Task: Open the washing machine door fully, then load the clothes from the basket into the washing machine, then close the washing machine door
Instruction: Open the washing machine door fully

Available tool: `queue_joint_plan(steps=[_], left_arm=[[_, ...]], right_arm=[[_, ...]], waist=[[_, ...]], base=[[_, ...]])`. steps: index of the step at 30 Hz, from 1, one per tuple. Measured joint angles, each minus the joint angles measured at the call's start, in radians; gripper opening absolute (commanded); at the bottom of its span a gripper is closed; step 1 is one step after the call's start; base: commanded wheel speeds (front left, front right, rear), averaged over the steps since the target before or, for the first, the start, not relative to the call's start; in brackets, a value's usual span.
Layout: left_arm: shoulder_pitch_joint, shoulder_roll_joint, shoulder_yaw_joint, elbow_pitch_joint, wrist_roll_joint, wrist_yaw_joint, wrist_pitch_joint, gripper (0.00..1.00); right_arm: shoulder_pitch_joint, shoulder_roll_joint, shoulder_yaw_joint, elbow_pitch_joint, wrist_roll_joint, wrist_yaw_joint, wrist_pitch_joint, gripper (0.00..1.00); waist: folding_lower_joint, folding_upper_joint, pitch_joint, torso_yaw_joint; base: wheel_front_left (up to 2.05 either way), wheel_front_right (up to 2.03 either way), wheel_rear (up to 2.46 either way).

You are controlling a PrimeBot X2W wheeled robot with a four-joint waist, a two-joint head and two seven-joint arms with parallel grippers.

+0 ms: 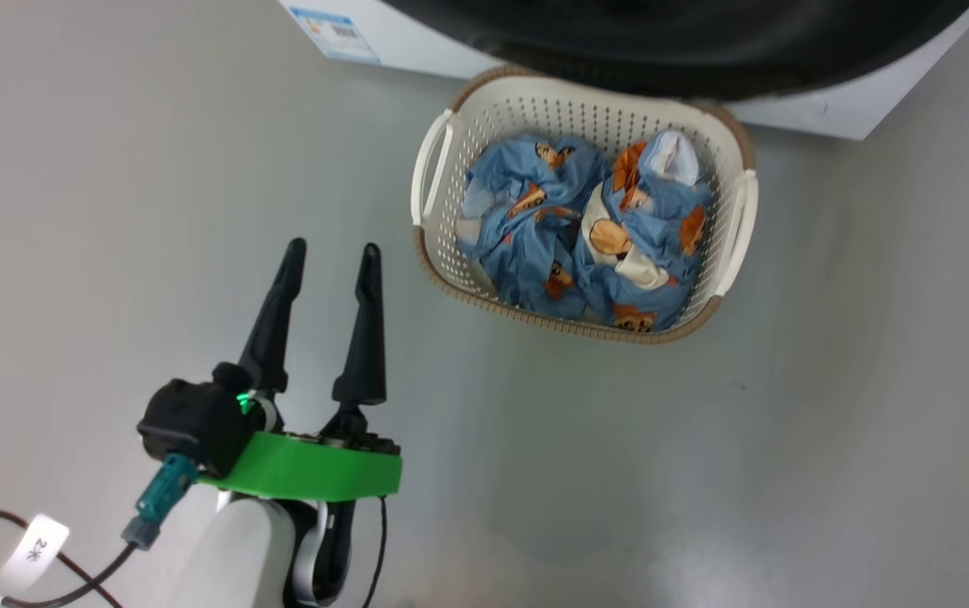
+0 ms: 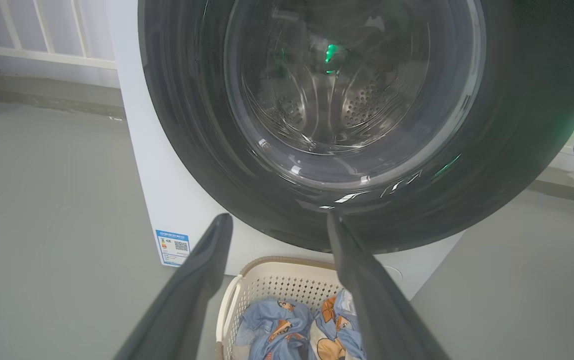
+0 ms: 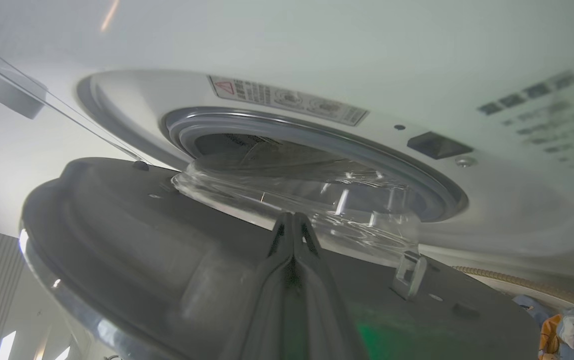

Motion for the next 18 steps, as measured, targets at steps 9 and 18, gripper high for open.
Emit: queue_joint_plan(steps=[9,18], left_arm=[[0.055,0.0,0.051,0.04,0.014,-0.026,0.0,1.0],[0.114,0.001,0.088,0.093,0.022,-0.053,0.0,1.0]], right_arm=[[0.184,0.057,0.025,-0.065,0.003,0.0,0.029,0.0],[0.372,0.104,0.019,-0.114,0.021,0.0,0.033,0.0]], waist=[[-0.0001,0.0,-0.1,-0.014],[-0.0001,0.0,-0.208,-0.011]], base=[[0.0,0.0,0.0],[0.0,0.0,0.0]])
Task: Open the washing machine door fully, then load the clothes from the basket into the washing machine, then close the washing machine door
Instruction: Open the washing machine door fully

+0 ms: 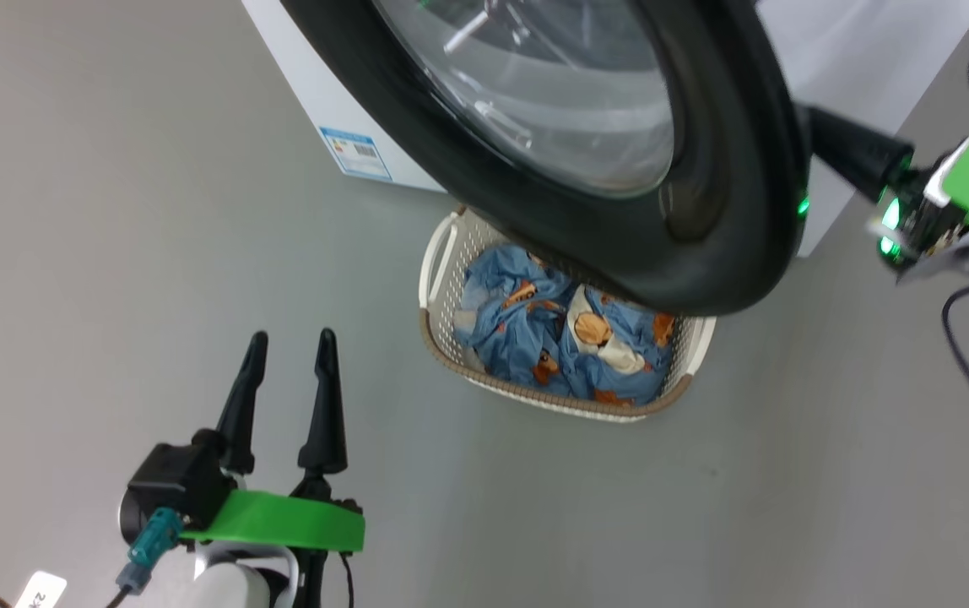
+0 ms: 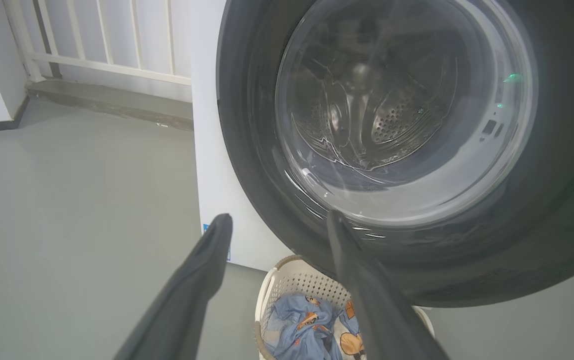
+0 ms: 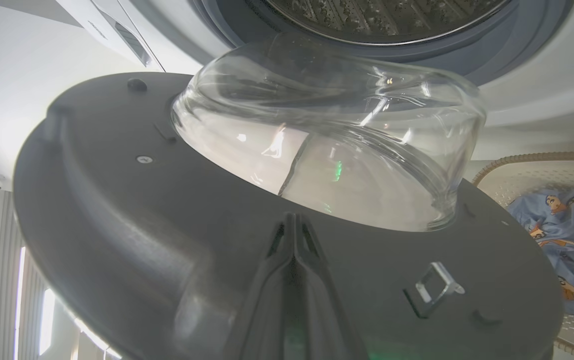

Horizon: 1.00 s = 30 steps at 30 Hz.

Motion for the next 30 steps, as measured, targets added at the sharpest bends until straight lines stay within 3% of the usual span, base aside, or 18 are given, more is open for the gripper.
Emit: queue_joint_plan(steps=[14,30], left_arm=[[0.079,0.001,0.06,0.077,0.047,-0.042,0.0,1.0],[0.109,0.004,0.099,0.106,0.06,-0.065,0.0,1.0]], right_arm=[[0.243,0.092,-0.027,-0.037,0.004,0.0,0.0,0.0],[0.374,0.188,-0.02,-0.112,-0.004,0.0,0.061,0.0]], waist=[[0.0,0.0,-0.159,0.062],[0.0001,0.0,-0.242,0.185]], base=[[0.0,0.0,0.0],[0.0,0.0,0.0]])
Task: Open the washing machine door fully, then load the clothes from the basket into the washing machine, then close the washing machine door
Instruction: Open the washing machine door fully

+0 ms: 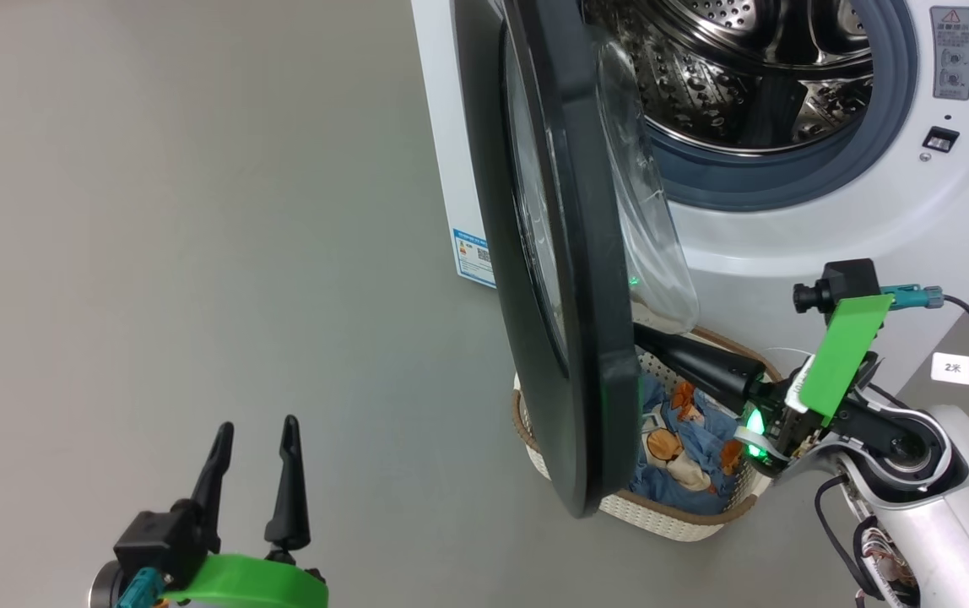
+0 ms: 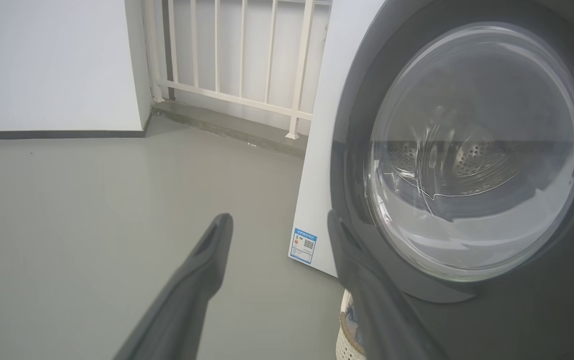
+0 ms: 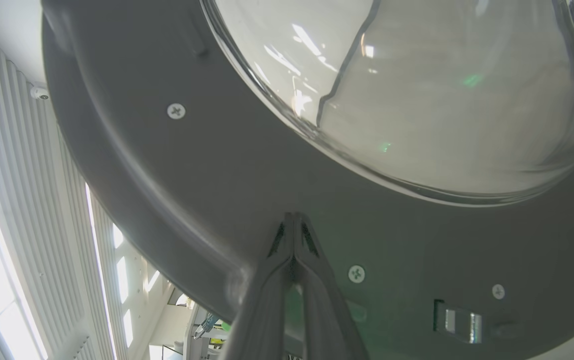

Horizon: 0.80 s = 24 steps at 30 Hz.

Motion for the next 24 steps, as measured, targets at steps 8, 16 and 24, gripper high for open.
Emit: queue_joint_plan(steps=[8,16,24], left_arm=[[0.009,0.0,0.015,-0.008,0.008,-0.004,0.0,1.0],[0.011,0.0,0.009,-0.008,0.012,-0.006,0.0,1.0],[0.011,0.004,0.001,0.022,0.026,-0.023,0.0,1.0]], right_arm=[[0.005,0.03,-0.002,0.002,-0.015,0.0,0.014,0.0],[0.028,0.041,-0.026,0.005,-0.015,0.0,0.021,0.0],[0.072,0.061,-0.058,-0.015,-0.043,0.0,0.008,0.0]], waist=[[0.0,0.0,-0.013,0.005],[0.0,0.0,-0.023,0.0],[0.0,0.0,-0.057,-0.02]], base=[[0.0,0.0,0.0],[0.0,0.0,0.0],[0.0,0.0,0.0]])
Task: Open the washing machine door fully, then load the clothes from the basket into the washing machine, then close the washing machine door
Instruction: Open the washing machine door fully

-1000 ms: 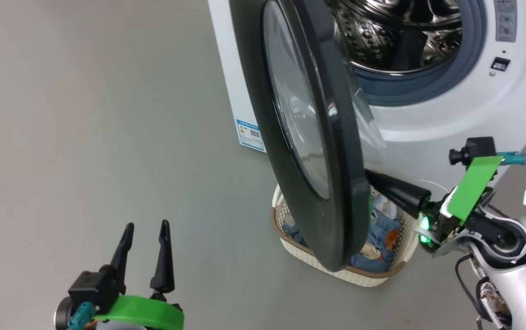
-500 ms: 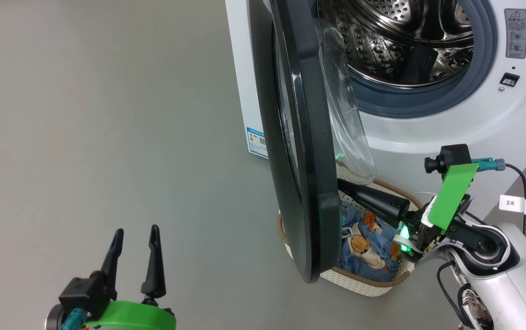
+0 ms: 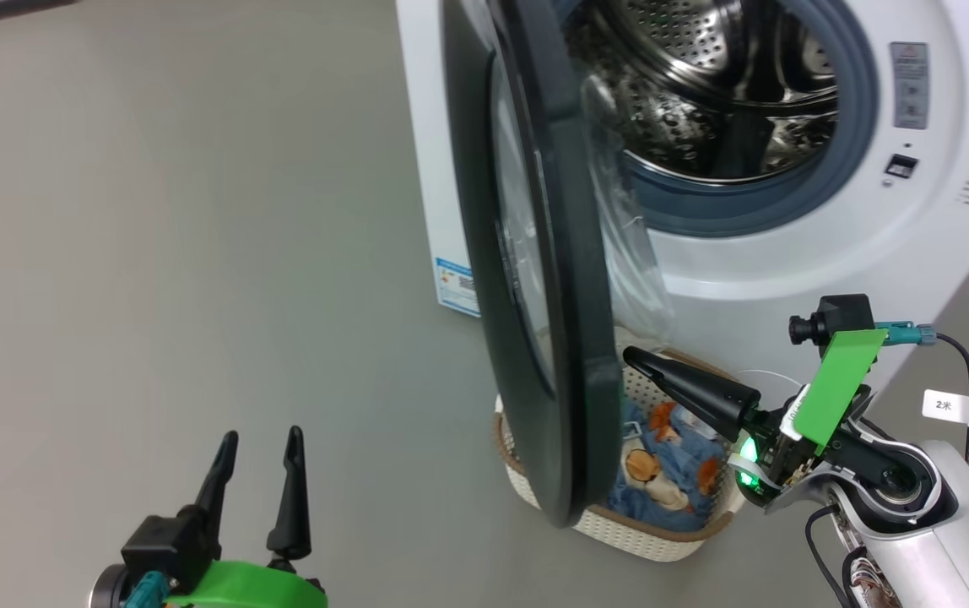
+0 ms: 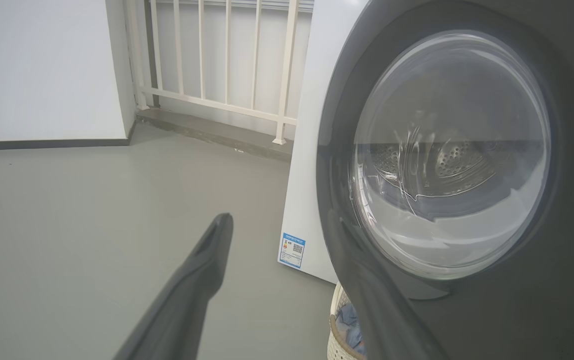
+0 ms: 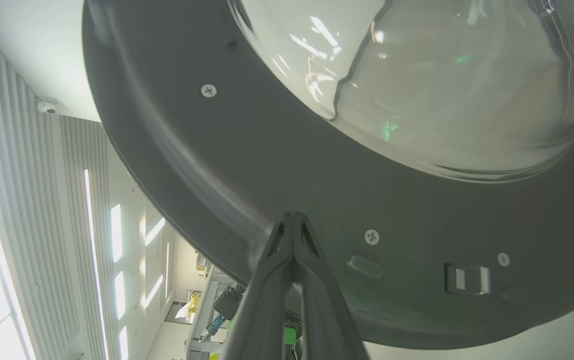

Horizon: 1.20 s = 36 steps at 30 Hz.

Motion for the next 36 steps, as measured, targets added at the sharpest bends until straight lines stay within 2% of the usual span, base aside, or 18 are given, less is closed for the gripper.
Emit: queue_joint_plan(steps=[2,3,4,5,13,19,28,32,36], left_arm=[[0.0,0.006,0.002,0.004,0.0,-0.004,0.0,1.0],[0.0,0.007,0.004,0.006,0.0,-0.008,0.0,1.0],[0.0,0.007,0.005,0.007,0.001,-0.009,0.0,1.0],[0.0,0.007,0.005,0.007,0.003,-0.009,0.0,1.0],[0.0,0.008,0.018,0.008,0.009,-0.016,0.0,1.0],[0.0,0.007,0.027,0.008,0.009,-0.016,0.0,1.0],[0.007,0.007,0.04,0.002,0.009,-0.016,0.0,1.0],[0.007,0.007,0.045,-0.005,0.009,-0.016,0.0,1.0],[0.008,0.006,0.051,-0.015,0.009,-0.016,0.0,1.0]], right_arm=[[0.002,0.003,-0.005,-0.006,-0.004,0.0,-0.003,0.33],[0.006,0.003,-0.008,-0.012,-0.012,0.0,-0.008,0.45],[0.011,0.002,-0.01,-0.02,-0.019,0.0,-0.011,0.65],[0.016,0.002,-0.011,-0.028,-0.023,0.0,-0.015,1.0],[0.046,-0.017,-0.018,-0.107,-0.101,0.0,-0.095,1.0],[0.067,-0.057,0.001,-0.184,-0.193,0.0,-0.202,1.0],[0.12,-0.148,0.095,-0.285,-0.332,0.0,-0.466,1.0],[0.148,-0.198,0.151,-0.291,-0.362,0.0,-0.586,1.0],[0.159,-0.265,0.212,-0.276,-0.474,0.0,-0.755,1.0]], waist=[[0.0001,0.0,-0.007,-0.015],[0.0001,0.0,-0.011,-0.024],[0.0,0.0,-0.014,-0.033],[0.0,0.0,-0.017,-0.043],[0.0001,0.0,-0.028,-0.136],[0.0001,0.0,-0.028,-0.215],[0.0001,0.0,-0.025,-0.329],[0.0001,0.0,-0.023,-0.375],[0.0001,0.0,-0.021,-0.415]], base=[[0.0,0.0,0.0],[0.0,0.0,0.0],[0.0,0.0,0.0],[0.0,0.0,0.0],[0.0,0.0,0.0],[0.0,0.0,0.0],[0.0,0.0,0.0],[0.0,0.0,0.0],[0.0,0.0,0.0]])
